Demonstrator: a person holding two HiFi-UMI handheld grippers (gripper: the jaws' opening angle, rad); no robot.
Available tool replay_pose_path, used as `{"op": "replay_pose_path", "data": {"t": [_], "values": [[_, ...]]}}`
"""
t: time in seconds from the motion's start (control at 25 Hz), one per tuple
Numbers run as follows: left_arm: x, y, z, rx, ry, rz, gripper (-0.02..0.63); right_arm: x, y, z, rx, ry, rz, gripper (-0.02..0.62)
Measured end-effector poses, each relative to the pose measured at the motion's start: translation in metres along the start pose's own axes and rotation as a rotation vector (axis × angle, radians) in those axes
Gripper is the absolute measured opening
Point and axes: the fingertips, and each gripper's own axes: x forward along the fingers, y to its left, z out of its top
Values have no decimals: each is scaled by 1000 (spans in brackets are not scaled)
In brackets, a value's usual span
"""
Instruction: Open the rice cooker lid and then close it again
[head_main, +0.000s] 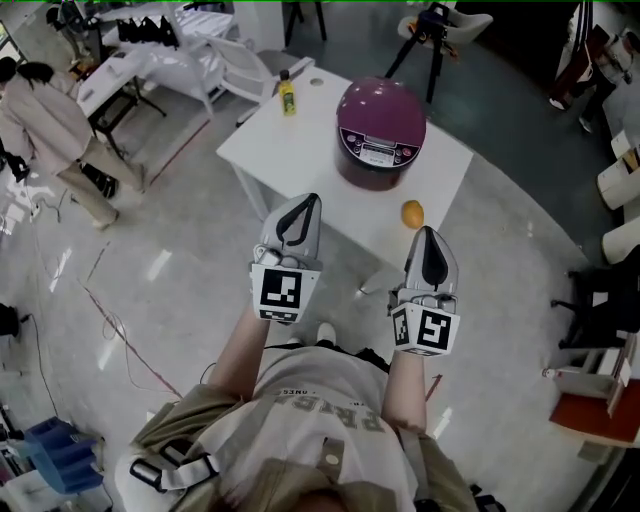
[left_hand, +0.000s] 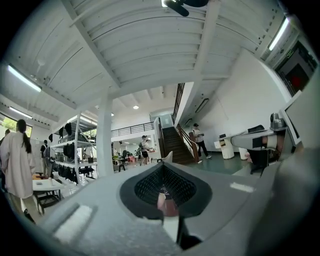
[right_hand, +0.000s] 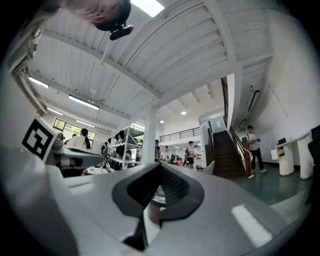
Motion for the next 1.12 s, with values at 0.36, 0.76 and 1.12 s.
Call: {"op": "replay_pose_path", "data": {"t": [0.36, 0.76, 1.12], "values": [[-3, 0, -6, -47, 7, -24, 8, -2, 8, -8, -20, 35, -22, 0], [-2, -12, -14, -81, 31, -48, 8, -7, 9, -10, -58, 56, -28, 0], [-6, -17, -15, -68, 39, -45, 8, -10, 8, -9, -52, 45, -14, 0]]}}
